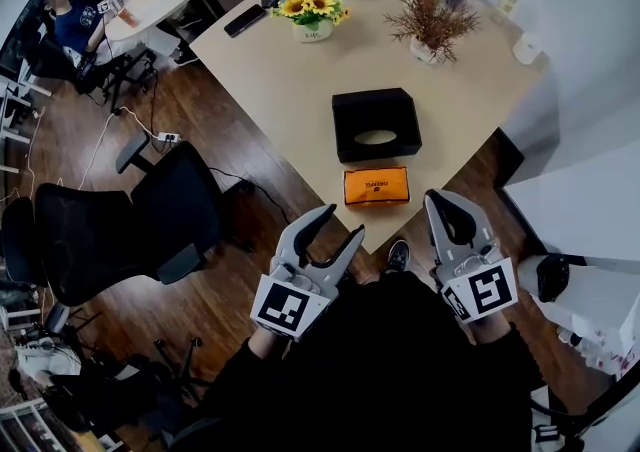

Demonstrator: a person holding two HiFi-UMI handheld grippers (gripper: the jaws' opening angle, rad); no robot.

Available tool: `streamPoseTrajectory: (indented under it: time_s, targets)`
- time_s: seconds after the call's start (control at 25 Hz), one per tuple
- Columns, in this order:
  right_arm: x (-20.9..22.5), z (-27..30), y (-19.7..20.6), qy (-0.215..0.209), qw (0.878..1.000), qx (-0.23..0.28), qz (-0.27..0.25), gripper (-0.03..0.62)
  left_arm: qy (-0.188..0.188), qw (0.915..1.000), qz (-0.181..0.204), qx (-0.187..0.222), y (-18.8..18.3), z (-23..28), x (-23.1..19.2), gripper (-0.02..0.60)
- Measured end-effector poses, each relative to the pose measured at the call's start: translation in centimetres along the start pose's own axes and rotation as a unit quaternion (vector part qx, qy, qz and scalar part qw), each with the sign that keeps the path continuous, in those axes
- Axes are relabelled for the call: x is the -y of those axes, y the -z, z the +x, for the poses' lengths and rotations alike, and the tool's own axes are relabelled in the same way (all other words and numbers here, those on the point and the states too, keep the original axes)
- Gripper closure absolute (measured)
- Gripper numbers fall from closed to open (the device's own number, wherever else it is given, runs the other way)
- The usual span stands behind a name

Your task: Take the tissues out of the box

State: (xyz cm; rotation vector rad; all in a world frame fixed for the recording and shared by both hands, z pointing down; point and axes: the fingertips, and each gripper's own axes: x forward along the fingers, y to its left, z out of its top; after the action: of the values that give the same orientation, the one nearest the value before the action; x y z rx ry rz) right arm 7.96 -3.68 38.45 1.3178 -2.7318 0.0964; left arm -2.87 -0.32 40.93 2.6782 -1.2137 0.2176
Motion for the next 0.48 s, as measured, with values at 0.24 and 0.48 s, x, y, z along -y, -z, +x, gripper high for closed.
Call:
streamPoseTrajectory:
  time_s: [0.24,0.48]
  targets:
    - [0.07,-0.03,0.29,0.002,1.0,-0.006,0.0,0.594,0.004,1.0,-0.002,-0.006,0.4,0.22,-0.11,0.397]
    - [0.24,0.12,0.25,0.002,1.0,-0.007,0.001,0.594,0.004,1.0,-0.001,-0.008,0.35,0.41,-0.31,0.397]
